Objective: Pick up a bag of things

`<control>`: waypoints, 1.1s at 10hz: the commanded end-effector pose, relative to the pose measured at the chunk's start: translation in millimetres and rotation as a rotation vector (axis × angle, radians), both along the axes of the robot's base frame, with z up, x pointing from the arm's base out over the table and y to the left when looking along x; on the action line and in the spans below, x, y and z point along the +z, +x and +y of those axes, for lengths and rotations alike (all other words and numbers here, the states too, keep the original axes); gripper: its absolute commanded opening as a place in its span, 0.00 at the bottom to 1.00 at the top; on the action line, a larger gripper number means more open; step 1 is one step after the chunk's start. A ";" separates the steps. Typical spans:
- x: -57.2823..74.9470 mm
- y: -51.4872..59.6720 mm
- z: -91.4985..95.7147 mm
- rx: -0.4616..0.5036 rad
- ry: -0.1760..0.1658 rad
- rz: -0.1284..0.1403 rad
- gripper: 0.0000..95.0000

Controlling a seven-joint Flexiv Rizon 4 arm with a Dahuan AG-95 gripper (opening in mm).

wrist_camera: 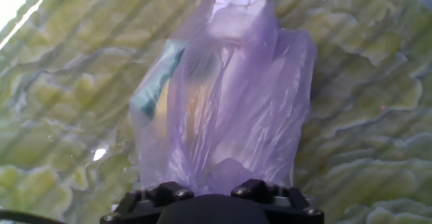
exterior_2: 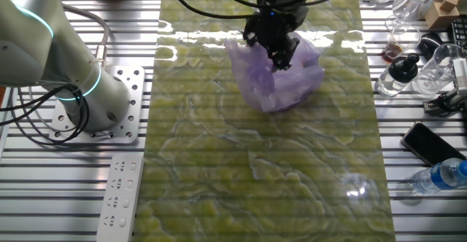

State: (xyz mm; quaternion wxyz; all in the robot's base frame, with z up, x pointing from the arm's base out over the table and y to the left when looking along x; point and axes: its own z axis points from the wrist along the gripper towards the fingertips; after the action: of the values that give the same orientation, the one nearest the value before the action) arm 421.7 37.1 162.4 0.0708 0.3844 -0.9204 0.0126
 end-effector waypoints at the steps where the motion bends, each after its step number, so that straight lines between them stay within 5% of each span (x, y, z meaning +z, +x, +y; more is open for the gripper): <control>1: -0.7 2.2 0.0 -0.025 -0.045 0.003 0.00; 11: 11.8 -5.7 -8.9 -0.265 -0.068 -0.012 0.00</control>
State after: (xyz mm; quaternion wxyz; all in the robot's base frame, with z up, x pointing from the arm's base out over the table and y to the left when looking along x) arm 416.5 28.2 173.4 0.0783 0.2616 -0.9613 0.0367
